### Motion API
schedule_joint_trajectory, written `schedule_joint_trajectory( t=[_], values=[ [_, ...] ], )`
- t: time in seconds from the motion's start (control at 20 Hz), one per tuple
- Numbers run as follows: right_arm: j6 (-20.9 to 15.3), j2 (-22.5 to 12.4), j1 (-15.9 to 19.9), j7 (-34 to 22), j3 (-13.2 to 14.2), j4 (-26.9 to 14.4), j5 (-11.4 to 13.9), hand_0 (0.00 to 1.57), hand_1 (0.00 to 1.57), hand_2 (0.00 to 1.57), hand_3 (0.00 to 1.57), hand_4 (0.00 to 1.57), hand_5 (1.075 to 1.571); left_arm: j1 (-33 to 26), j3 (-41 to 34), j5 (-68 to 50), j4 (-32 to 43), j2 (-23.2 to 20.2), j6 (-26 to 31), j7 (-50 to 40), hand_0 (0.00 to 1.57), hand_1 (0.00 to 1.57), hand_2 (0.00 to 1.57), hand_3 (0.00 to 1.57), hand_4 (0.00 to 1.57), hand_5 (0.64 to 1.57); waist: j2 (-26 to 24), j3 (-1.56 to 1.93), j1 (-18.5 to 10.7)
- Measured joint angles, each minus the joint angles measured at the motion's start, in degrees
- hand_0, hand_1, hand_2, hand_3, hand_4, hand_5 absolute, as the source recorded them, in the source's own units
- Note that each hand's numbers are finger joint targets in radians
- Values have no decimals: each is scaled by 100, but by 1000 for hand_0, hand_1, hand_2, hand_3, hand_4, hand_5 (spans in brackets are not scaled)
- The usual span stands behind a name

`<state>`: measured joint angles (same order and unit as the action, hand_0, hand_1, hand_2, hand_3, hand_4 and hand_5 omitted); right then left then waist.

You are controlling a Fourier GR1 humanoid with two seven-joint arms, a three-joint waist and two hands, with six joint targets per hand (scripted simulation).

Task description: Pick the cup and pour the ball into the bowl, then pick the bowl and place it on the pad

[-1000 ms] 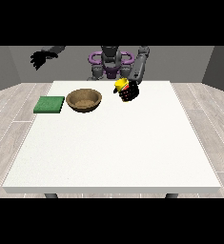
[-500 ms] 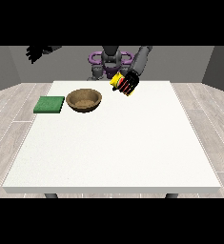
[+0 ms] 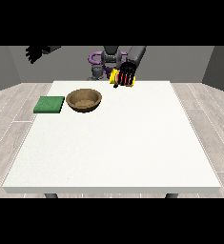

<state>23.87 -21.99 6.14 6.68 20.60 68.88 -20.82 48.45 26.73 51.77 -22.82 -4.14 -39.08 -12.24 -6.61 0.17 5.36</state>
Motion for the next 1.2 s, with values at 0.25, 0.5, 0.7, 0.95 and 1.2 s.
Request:
schedule_joint_trajectory(
  t=[0.25, 0.5, 0.7, 0.95, 1.2],
  values=[
    [84, -1, 38, 17, 1, -266, 9, 0, 0, 0, 0, 657, 1562, 310, 482, 630, -28, 275, 608, -1032, 799, 799, 1571, 1211, 948, 1569, -132, -8, -26],
    [54, 55, 350, -9, -107, -437, 78, 0, 0, 0, 0, 669, 1561, 411, 1142, 1122, -427, 373, 1304, -2060, 415, 415, 1508, 1286, 702, 1565, -114, -11, 147],
    [153, 67, 406, 147, -147, -608, 142, 0, 0, 0, 0, 676, 1561, 439, 1646, 1400, -851, 399, 2032, -2479, 0, 0, 1085, 1421, 823, 1571, -114, -12, 230],
    [63, 150, 586, 152, -258, -704, 263, 0, 0, 0, 0, 711, 1569, 587, 2022, 1504, -1496, 412, 3035, -2632, 0, 0, 1178, 1473, 913, 1571, -50, -14, 299],
    [-146, 21, 657, 81, -67, -766, 230, 0, 0, 0, 0, 711, 1569, 339, 1629, 1406, -1922, 197, 2541, -2413, 0, 0, 1571, 1194, 1140, 1557, 77, -17, -134]
  ],
)
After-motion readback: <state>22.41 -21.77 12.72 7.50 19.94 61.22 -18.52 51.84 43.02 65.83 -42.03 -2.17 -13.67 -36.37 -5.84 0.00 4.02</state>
